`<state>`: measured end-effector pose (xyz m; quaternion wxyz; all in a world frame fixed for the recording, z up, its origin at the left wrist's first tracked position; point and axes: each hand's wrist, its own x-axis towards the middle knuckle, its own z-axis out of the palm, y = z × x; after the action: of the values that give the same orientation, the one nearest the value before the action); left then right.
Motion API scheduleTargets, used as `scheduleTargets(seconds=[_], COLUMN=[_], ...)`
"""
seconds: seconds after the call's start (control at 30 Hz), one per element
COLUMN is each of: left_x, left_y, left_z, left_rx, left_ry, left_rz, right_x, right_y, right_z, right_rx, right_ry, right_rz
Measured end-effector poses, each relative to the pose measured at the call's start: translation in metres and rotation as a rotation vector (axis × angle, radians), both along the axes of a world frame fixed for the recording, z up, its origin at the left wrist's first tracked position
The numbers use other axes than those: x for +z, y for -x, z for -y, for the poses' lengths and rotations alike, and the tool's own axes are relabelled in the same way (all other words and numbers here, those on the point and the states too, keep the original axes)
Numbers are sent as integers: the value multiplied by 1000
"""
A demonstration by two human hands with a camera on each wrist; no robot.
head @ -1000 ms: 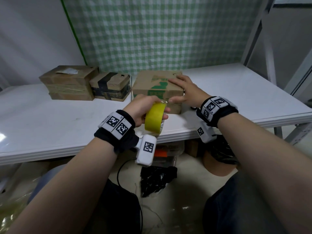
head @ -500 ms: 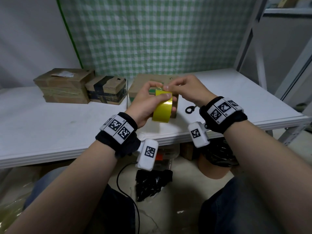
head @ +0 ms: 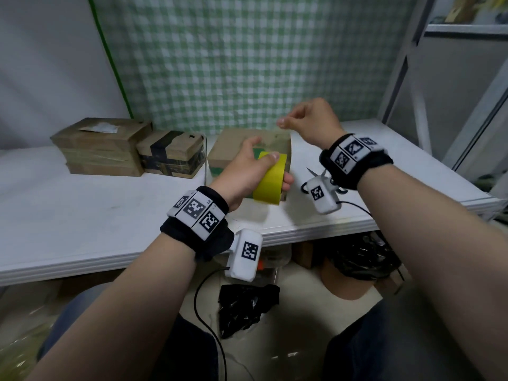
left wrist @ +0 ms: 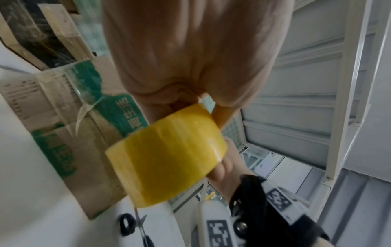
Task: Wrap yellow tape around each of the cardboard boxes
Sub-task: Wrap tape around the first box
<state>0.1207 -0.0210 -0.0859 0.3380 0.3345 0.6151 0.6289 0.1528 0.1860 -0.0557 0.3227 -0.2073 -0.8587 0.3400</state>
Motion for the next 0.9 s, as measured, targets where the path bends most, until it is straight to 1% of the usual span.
scheduleTargets(seconds=[0.1,0.2,0.33,0.43,0.57,0.9], left_x=[2,5,9,13,15,12], left_y=[0,1,4,8,10,14], left_z=[-5,-5,-6,-7,-5,-15], left_rx=[17,31,14,15,-31,-11], left_ry=[25,43,93,116,161,190], left_rz=[14,48,74,81,112,128], right_x=[11,16,15,15,15,16], right_y=[15,29,40,48,55,64], right_z=[-19,-32,-52,-57,-69,-86], right_rx=[-23,-20,-82,-65,-95,-66], right_ry=[-8,-26,25,23,44,61], right_rz=[57,155,171,226,193,353])
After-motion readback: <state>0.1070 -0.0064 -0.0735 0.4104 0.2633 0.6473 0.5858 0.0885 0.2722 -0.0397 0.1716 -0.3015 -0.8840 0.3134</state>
